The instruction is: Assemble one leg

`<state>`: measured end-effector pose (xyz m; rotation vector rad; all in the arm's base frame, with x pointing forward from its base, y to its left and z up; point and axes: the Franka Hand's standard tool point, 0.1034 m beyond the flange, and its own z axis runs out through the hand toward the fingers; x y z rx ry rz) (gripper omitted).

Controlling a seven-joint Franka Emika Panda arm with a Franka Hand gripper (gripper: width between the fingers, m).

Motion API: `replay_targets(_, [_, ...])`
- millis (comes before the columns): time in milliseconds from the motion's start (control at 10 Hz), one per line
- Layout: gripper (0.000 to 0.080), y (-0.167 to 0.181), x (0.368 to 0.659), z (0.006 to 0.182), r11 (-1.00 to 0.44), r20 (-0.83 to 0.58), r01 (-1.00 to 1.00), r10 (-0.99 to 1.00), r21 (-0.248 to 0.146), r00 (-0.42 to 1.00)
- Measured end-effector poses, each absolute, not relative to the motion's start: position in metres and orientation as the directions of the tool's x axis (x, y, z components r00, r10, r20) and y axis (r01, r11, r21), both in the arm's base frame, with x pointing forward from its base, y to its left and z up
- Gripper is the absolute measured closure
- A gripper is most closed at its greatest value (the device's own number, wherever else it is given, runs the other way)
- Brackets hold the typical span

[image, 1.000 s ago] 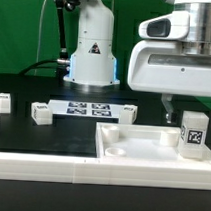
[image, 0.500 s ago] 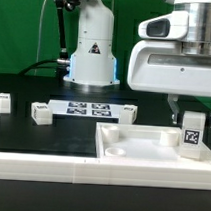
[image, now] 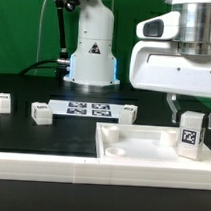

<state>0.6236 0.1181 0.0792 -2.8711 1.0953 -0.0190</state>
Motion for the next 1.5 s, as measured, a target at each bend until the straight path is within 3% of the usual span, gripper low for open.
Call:
replay_targets(400, [0.0507,0.1183,0.6232,0.0787,-0.466,-0.03,-0.882,-0.883,-0.068,0.468])
replay_targets(600, [0.0507,0.1181,0.623,0.0782,-0.238,-0.056,-0.969,-0.969,-0.066,0.242])
replay_targets(900, [0.0507,0.1167,0.6222,0.078,0.103,-0.093,-0.994,-0.991,-0.035,-0.099])
replay_targets(1300, [0.0506,0.1185,0.6223,0.0776,0.324,-0.108,-0.946,-0.941,-0.013,-0.321])
replay_targets(1400, [0.0444,0.1191,0.6222,0.0774,0.336,-0.11,-0.942,-0.937,-0.011,-0.333])
replay_targets(1500, [0.031,0.1196,0.6221,0.0774,0.324,-0.11,-0.946,-0.941,-0.012,-0.321])
